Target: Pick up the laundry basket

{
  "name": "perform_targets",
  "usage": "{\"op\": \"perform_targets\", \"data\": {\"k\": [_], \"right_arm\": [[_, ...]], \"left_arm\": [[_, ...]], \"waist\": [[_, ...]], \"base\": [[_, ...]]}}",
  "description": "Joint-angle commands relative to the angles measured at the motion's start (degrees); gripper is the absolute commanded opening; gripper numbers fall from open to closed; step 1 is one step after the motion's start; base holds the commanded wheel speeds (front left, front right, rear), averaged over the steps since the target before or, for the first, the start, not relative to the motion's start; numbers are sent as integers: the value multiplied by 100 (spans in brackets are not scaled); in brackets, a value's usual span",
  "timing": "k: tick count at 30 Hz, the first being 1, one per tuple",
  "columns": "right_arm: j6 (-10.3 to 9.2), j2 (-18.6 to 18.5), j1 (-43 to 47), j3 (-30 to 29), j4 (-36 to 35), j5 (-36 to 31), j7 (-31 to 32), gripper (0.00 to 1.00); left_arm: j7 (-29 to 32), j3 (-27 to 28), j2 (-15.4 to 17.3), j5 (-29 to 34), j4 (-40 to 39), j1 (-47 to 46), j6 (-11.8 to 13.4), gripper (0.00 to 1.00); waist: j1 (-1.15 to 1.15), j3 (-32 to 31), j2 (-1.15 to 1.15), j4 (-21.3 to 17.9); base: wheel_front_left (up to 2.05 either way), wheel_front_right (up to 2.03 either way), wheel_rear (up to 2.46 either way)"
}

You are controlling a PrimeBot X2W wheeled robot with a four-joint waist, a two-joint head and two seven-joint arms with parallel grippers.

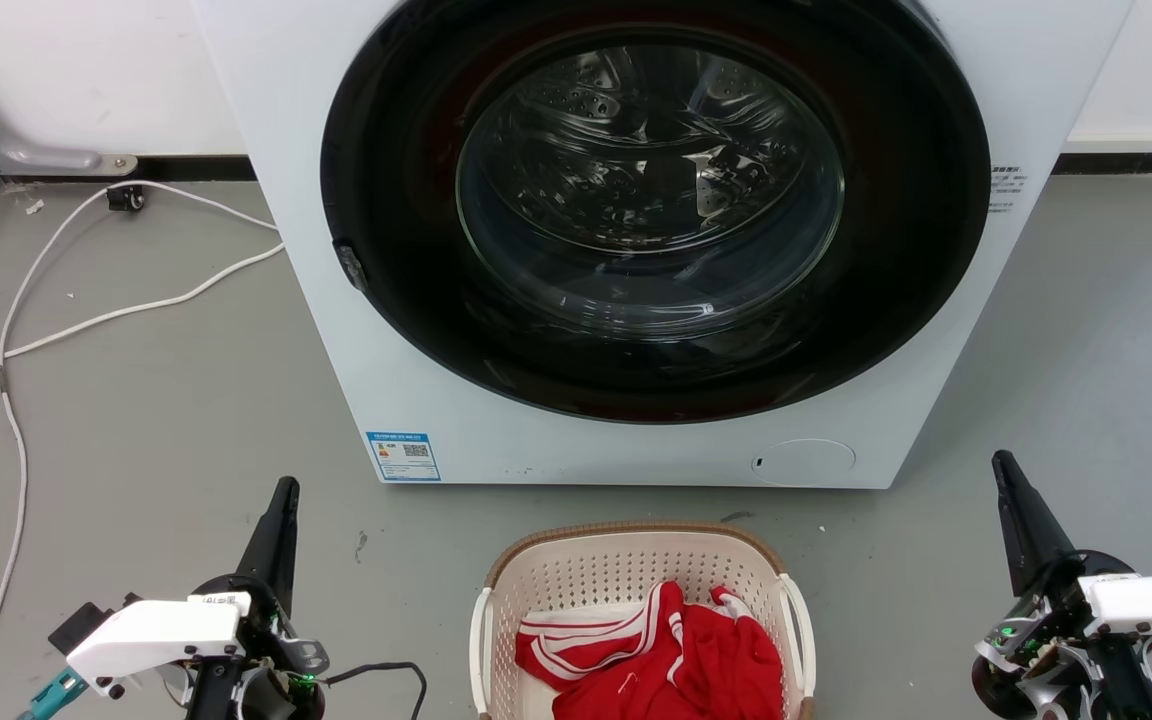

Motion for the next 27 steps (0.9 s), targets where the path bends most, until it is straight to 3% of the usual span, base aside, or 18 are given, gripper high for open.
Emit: {"op": "perform_targets", "data": {"k": [1, 27], "right_arm": [[0, 13, -65, -10, 5, -37, 17, 0], [0, 17, -65, -15, 5, -40, 19, 0]], "left_arm": [[6, 21, -11, 34, 8, -57, -12, 0], [18, 34, -16, 38, 9, -59, -12, 0]], "waist": [[0, 0, 0, 0], [0, 0, 0, 0]], "base": [[0, 0, 0], [0, 0, 0]]}}
